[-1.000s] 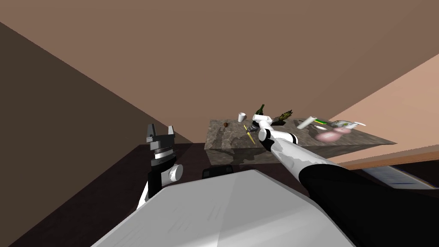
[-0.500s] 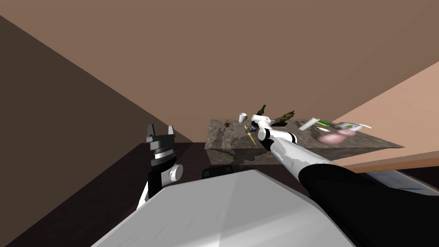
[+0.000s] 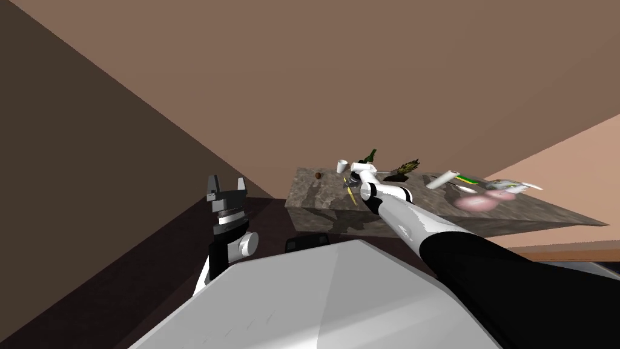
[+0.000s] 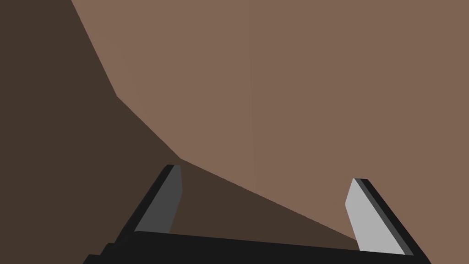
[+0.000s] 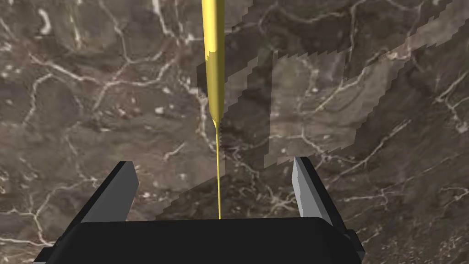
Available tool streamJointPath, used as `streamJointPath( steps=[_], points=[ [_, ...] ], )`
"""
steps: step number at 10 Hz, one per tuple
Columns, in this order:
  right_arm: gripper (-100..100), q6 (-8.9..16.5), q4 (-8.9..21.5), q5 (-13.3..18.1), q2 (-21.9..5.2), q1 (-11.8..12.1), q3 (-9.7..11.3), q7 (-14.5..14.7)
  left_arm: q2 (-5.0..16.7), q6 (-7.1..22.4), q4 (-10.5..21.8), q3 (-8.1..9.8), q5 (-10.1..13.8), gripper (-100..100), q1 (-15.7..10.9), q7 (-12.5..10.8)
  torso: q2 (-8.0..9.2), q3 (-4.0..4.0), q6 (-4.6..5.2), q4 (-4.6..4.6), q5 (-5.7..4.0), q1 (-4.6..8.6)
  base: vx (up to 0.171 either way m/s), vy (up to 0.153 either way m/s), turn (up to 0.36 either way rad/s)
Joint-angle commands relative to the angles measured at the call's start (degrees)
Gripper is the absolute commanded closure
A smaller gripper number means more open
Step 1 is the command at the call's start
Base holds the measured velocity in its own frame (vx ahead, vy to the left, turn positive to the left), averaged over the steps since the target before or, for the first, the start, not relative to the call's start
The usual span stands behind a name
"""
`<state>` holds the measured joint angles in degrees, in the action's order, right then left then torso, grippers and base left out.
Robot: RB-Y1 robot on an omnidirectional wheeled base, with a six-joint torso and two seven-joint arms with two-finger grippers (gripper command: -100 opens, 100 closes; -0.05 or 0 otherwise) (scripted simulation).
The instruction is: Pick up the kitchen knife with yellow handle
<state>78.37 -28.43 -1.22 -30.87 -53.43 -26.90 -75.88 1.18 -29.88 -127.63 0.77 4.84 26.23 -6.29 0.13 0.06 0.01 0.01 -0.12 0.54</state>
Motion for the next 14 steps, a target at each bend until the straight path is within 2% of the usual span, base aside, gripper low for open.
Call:
streamJointPath(
  steps=[1,2,3,4,5,6,7,9,10,11,12,13,14],
  points=[
    [-100,-0.27,0.66,0.14,0.55,-0.45,0.68,-2.63,0.00,0.00,0.00,0.00,0.00,0,0.00,0.00,0.00,0.00,0.00,0.00,0.00,0.00,-0.051,-0.127,0.127],
    [-100,-0.21,0.41,0.37,1.93,-0.76,2.04,-4.43,0.00,0.00,0.00,0.00,0.00,0,0.01,0.00,0.03,0.02,0.06,0.01,-0.01,0.00,-0.071,-0.165,0.171],
    [-100,-0.21,0.41,0.37,1.93,-0.76,2.04,-6.11,0.00,0.00,0.00,0.00,0.00,0,0.00,0.00,0.09,0.05,0.03,0.01,-0.03,0.13,-0.069,-0.141,0.112],
    [-100,-0.21,0.41,0.37,1.93,-0.76,2.04,-6.26,0.00,0.00,0.00,0.00,0.00,0,0.01,0.00,0.09,0.06,0.08,0.03,-0.03,0.08,-0.036,-0.050,-0.007],
    [-100,-0.15,0.17,0.61,3.32,-1.08,3.40,-8.77,-0.01,0.00,0.00,0.00,0.00,0,0.01,0.00,0.01,0.01,0.08,0.01,0.02,-0.18,-0.052,-0.078,0.165],
    [-100,-0.15,0.17,0.61,3.32,-1.08,3.40,-9.89,0.00,0.00,0.00,0.00,0.00,0,0.00,0.00,0.02,0.01,0.01,0.01,0.04,-0.17,-0.062,-0.103,0.132],
    [-100,-0.08,-0.08,0.84,4.70,-1.39,4.76,-11.79,0.00,0.00,0.00,0.00,0.00,0,0.01,0.00,0.04,0.03,0.07,0.01,0.01,-0.10,-0.083,-0.163,0.206],
    [-100,-0.08,-0.08,0.84,4.70,-1.39,4.76,-13.52,0.00,0.00,0.00,0.01,0.00,0,0.01,0.00,0.06,0.04,0.09,0.02,-0.04,0.13,-0.048,-0.111,0.049],
    [-100,-0.02,-0.33,1.08,6.08,-1.71,6.12,-15.88,-0.01,0.00,0.00,0.00,0.00,0,0.02,0.00,-0.02,0.00,0.10,0.00,0.00,-0.12,-0.070,-0.108,0.201],
    [-100,-0.02,-0.33,1.08,6.08,-1.71,6.12,-17.15,0.00,0.00,0.00,0.00,0.00,0,0.00,0.00,0.04,0.02,0.02,0.01,0.01,-0.06,-0.072,-0.123,0.123],
    [-100,0.04,-0.57,1.31,7.46,-2.03,7.47,-18.91,0.00,0.00,0.00,0.00,0.00,0,0.01,0.00,0.06,0.04,0.10,0.02,-0.01,-0.01,-0.113,-0.137,0.194],
    [-100,0.04,-0.57,1.31,7.46,-2.03,7.47,-20.56,0.00,0.00,0.00,0.00,0.00,0,0.00,0.00,0.18,0.10,0.04,0.04,-0.02,0.04,-0.095,-0.123,0.101],
    [-100,0.04,-0.57,1.31,7.46,-2.03,7.47,-20.77,0.00,0.00,0.00,0.01,0.00,0,0.01,0.00,0.15,0.10,0.11,0.05,-0.02,0.02,-0.033,-0.054,-0.027]
  ],
)
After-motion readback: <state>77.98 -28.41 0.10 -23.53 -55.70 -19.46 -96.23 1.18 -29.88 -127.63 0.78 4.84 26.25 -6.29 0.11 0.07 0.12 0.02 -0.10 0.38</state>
